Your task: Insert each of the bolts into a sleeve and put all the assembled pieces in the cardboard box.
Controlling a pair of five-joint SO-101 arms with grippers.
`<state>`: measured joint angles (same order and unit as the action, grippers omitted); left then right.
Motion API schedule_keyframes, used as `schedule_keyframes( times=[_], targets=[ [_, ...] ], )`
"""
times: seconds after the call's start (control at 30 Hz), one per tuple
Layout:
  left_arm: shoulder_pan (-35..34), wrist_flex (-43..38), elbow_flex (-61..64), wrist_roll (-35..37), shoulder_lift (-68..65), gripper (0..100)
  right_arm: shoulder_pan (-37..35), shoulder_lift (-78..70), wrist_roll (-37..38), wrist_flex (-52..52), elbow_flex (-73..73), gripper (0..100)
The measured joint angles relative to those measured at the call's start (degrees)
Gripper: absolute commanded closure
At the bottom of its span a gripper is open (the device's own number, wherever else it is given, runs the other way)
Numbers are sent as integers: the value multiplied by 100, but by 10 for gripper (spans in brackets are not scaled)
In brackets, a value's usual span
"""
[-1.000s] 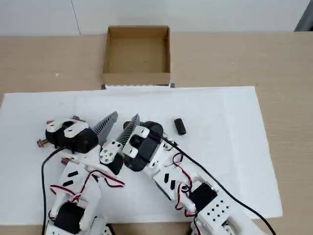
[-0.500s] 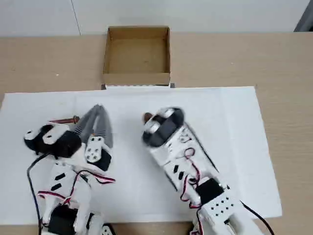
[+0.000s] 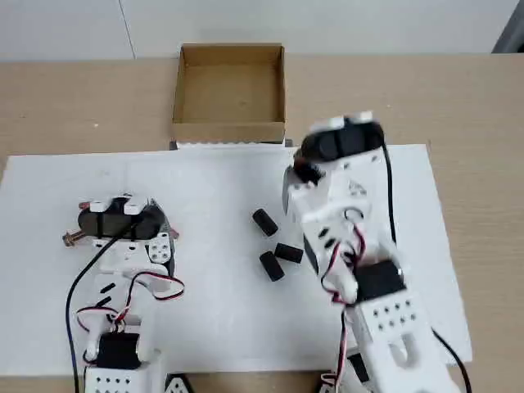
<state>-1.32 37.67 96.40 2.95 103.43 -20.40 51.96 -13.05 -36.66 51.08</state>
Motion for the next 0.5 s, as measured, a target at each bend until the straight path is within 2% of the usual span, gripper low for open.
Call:
schedule_keyframes(
  times=[0.4,0.5],
  targets=[
    [0,1011,18,-53,0,994,132,-2725,-26,0,-2558,995],
    [0,1152,18,-62,0,994,114,-3473,237,0,-3314,995]
  ],
)
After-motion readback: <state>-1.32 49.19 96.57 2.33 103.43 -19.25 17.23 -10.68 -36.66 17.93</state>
